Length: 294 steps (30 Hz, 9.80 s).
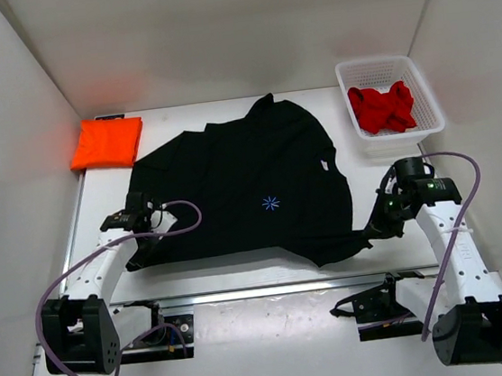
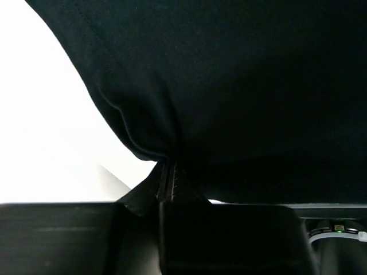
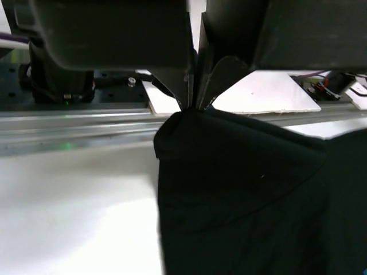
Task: Fold and stack the t-shirts
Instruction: Flatten out the tshirt, then grap the side of the flattened tshirt closest away from the robot with both arms, then fold the flattened tshirt in 1/3 of the way
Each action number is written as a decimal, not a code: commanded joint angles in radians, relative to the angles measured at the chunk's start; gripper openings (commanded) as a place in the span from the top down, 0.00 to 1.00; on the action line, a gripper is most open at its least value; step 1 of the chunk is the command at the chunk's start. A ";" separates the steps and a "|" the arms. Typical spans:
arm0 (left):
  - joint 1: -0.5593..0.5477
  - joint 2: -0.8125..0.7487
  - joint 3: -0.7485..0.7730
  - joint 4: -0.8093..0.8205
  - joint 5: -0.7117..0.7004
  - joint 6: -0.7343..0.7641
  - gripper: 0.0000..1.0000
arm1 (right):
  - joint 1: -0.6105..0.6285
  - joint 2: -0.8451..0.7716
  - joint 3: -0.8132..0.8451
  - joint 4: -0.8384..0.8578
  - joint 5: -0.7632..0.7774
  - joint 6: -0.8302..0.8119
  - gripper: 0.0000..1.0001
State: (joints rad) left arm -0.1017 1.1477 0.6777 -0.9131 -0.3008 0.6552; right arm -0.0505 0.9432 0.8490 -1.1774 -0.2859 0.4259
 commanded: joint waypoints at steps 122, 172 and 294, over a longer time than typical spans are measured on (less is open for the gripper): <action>0.043 1.485 1.829 0.539 -0.460 -0.071 0.20 | 0.210 1.424 1.162 0.409 0.211 -0.108 1.00; 0.172 0.584 0.510 0.183 0.089 -0.506 0.42 | 0.190 0.761 0.206 0.483 0.346 -0.245 1.00; 0.293 0.849 1.020 -0.231 0.304 -0.428 1.00 | 0.092 0.647 0.446 0.533 0.002 -0.121 1.00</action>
State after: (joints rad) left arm 0.1791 2.0056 1.6352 -1.1694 0.0338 0.2615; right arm 0.0444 1.5711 1.2289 -0.6994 -0.2905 0.3695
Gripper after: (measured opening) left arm 0.022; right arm 0.008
